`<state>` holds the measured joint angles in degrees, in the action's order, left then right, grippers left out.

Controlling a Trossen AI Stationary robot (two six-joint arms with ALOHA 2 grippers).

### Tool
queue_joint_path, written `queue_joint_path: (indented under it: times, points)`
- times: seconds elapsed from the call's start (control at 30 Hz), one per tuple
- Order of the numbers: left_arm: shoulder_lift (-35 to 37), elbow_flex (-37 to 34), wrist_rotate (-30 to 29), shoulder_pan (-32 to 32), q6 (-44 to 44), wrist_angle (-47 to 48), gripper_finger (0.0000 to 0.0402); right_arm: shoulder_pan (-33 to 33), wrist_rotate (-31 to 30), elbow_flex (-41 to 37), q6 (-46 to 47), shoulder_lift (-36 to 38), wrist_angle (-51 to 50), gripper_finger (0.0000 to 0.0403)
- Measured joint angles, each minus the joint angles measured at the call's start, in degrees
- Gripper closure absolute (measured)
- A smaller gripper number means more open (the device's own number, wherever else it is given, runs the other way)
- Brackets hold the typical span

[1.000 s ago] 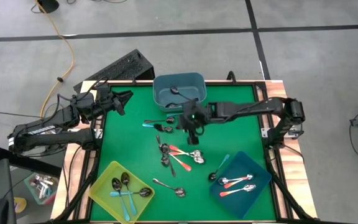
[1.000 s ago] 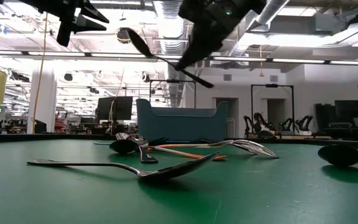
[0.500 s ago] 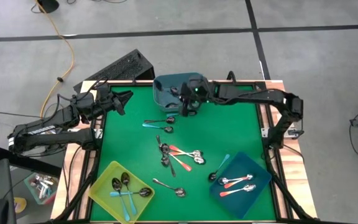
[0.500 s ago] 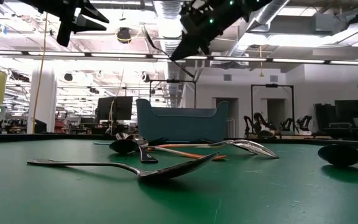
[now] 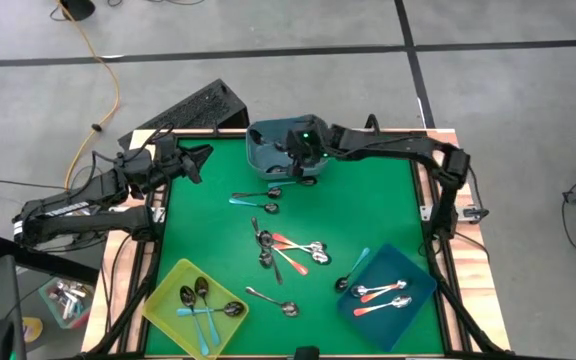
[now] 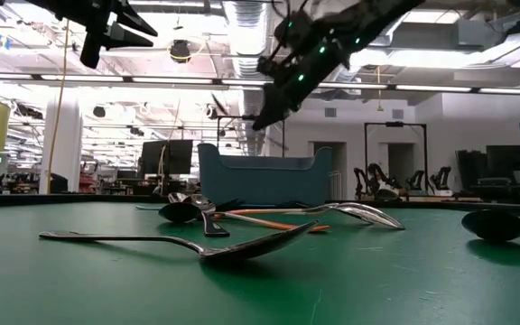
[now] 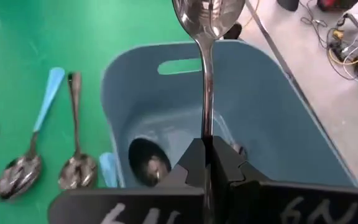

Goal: Sort silverware by color (type)
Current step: Put the black spoon into the light blue bin

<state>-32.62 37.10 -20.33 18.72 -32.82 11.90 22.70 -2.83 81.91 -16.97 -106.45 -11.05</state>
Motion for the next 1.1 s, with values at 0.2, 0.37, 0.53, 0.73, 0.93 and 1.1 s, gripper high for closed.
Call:
queue_joint_path:
  times: [0.2,0.37,0.53,0.73,0.93,1.1]
  points:
    - [-0.01,0.0,-0.03,0.0,-0.21,0.91,0.0315,1.58,0.0,0.0,-1.55,-0.81,-0.67,0.0392]
    - [-0.02,0.0,-0.19,0.0,-0.65,0.92,0.0315,4.27,0.24,0.0,0.74,-0.84,-1.11,0.0392]
    - [-0.02,0.0,-1.95,0.0,-0.85,0.95,0.0315,6.2,4.28,0.0,3.36,-0.84,-1.28,0.0392]
    - [0.0,0.0,-3.8,0.0,-0.85,1.29,0.0315,7.01,4.61,0.0,4.85,-0.84,-1.67,0.0392]
    - [-0.02,0.0,-4.37,0.0,-0.85,1.29,0.0315,7.1,4.76,-0.07,6.94,-2.91,-2.94,0.0392]
    - [0.0,0.0,-4.51,0.0,-0.85,1.29,0.0315,6.6,5.84,-0.13,8.06,-4.64,-3.37,0.0392]
